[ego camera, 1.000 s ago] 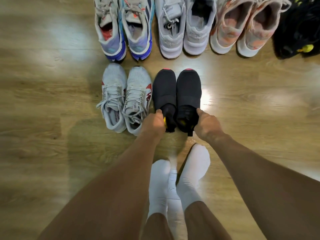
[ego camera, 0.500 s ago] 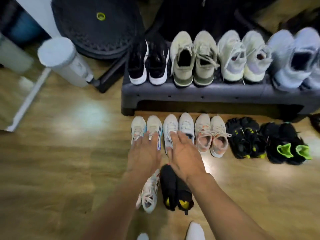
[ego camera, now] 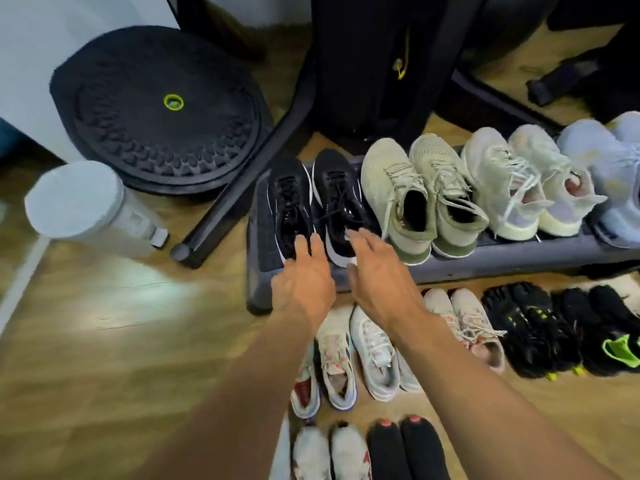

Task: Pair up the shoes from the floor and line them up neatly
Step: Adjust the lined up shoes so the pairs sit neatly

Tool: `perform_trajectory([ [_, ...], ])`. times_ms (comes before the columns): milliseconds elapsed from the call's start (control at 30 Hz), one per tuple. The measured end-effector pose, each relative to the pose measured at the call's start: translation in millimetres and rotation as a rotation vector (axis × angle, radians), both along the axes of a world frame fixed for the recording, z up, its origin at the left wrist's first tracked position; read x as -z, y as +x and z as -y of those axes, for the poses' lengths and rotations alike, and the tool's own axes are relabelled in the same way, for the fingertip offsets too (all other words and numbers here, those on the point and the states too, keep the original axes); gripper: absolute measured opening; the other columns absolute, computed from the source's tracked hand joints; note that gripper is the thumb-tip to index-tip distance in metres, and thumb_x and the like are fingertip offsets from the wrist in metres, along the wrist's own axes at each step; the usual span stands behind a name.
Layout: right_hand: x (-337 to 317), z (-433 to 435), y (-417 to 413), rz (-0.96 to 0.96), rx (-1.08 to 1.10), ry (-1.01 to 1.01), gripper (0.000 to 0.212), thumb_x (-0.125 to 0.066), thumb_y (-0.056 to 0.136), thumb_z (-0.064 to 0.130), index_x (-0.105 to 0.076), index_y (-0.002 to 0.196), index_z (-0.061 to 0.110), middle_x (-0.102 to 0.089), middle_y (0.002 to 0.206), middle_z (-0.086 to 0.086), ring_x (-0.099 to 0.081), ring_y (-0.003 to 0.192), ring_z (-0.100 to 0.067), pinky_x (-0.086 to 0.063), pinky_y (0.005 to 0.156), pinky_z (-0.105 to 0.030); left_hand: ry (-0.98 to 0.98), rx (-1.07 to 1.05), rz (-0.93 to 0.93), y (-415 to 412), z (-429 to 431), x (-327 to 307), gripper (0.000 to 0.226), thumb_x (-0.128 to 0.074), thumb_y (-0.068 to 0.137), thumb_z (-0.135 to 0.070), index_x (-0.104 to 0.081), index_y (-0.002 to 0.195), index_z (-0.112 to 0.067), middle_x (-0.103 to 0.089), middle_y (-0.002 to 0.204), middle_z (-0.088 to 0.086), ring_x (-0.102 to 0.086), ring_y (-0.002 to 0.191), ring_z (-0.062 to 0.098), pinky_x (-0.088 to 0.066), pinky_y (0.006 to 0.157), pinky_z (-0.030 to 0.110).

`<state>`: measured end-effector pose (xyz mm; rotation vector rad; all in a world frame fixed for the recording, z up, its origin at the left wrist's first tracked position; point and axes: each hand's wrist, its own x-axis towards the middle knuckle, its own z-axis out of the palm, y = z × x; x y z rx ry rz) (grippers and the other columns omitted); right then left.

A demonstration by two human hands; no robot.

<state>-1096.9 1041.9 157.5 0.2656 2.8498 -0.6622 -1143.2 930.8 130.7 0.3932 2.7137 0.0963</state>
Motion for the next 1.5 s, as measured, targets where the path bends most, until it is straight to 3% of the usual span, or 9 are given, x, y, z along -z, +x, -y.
perform_trajectory([
  [133,46.4,10.6,-46.4,0.097,0.075,0.063,0.049,-0.050,0.092,0.007,-0.039,0.139,0.008,-0.038,0.147,-0.011,-0.028,0.140,-0.027,-0.028,0.114,-0.035,-0.040,0.092,0.089,-45.1,16.5,21.3,0.049,-0.055,0.092,-0.015,-0.034,0.136,-0.012,-0.046,0.134,0.007,-0.060,0.109,0.033,-0.045,0.075,0.040],
  [267,56.5,17.6,-63.7,0.246,0.151,0.186,0.034,-0.051,0.083,-0.005,-0.051,0.115,0.009,-0.059,0.110,-0.008,-0.044,0.118,-0.024,-0.037,0.078,-0.024,-0.036,0.228,0.100,-67.3,23.8,23.2,0.044,-0.054,0.087,-0.002,-0.043,0.128,-0.014,-0.055,0.127,0.007,-0.061,0.108,0.033,-0.048,0.082,0.040],
  [400,45.1,26.9,-74.8,0.236,0.130,0.217,0.034,-0.047,0.081,-0.010,-0.052,0.109,0.010,-0.061,0.103,-0.005,-0.047,0.108,-0.022,-0.033,0.069,-0.026,0.003,0.218,0.128,-81.4,29.2,20.7,0.043,-0.050,0.084,0.004,-0.047,0.123,-0.016,-0.057,0.124,0.005,-0.062,0.107,0.032,-0.049,0.084,0.040],
  [800,40.4,18.6,-79.0,0.360,-0.017,0.150,0.040,-0.045,0.085,-0.004,-0.043,0.124,0.007,-0.059,0.114,-0.011,-0.048,0.115,-0.028,-0.037,0.094,-0.030,0.022,0.161,0.240,-78.2,24.5,12.3,0.033,-0.053,0.093,-0.018,-0.049,0.125,-0.026,-0.053,0.131,-0.002,-0.063,0.106,0.025,-0.052,0.087,0.037],
  [900,23.0,9.2,-71.7,0.191,0.053,0.029,0.032,-0.051,0.089,0.015,-0.052,0.121,0.013,-0.061,0.113,-0.006,-0.048,0.114,-0.025,-0.044,0.087,-0.033,0.000,0.045,0.093,-71.0,14.7,-4.7,0.046,-0.042,0.093,-0.052,-0.047,0.130,-0.025,-0.045,0.131,-0.002,-0.066,0.093,0.025,-0.055,0.074,0.036],
  [1000,9.0,-18.3,-56.1,-0.111,0.100,0.000,0.027,-0.053,0.084,0.024,-0.064,0.108,0.018,-0.067,0.099,-0.001,-0.059,0.097,-0.024,-0.049,0.078,-0.032,0.255,-0.001,-0.151,-49.6,-20.8,-22.5,0.042,-0.041,0.091,-0.049,-0.056,0.119,-0.021,-0.054,0.116,-0.002,-0.066,0.067,0.024,-0.054,0.053,0.035],
  [1133,5.7,-99.6,-26.3,-0.153,0.152,-0.046,0.037,-0.044,0.086,0.023,-0.058,0.119,0.018,-0.063,0.113,0.000,-0.054,0.109,-0.020,-0.040,0.094,-0.026,0.495,0.041,-0.040,-22.0,-106.7,-31.6,0.033,-0.041,0.094,-0.034,-0.057,0.120,-0.022,-0.057,0.117,-0.005,-0.065,0.088,0.023,-0.053,0.071,0.039],
  [1333,30.5,-195.4,4.4,0.104,0.114,0.126,0.038,-0.052,0.089,0.020,-0.050,0.126,0.013,-0.057,0.122,-0.008,-0.043,0.121,-0.027,-0.040,0.098,-0.035,0.136,0.043,0.132,-2.0,-192.4,-6.5,0.038,-0.049,0.094,-0.043,-0.047,0.125,-0.020,-0.060,0.121,0.004,-0.062,0.105,0.032,-0.049,0.082,0.040],
  [1500,47.1,-201.8,-8.0,0.169,-0.026,0.136,0.033,-0.050,0.085,0.004,-0.050,0.117,0.012,-0.057,0.120,-0.009,-0.041,0.123,-0.025,-0.040,0.097,-0.032,0.030,0.043,0.132,-4.5,-193.8,16.5,0.019,-0.054,0.094,-0.023,-0.051,0.112,-0.018,-0.066,0.110,0.008,-0.063,0.101,0.032,-0.047,0.078,0.037],
])
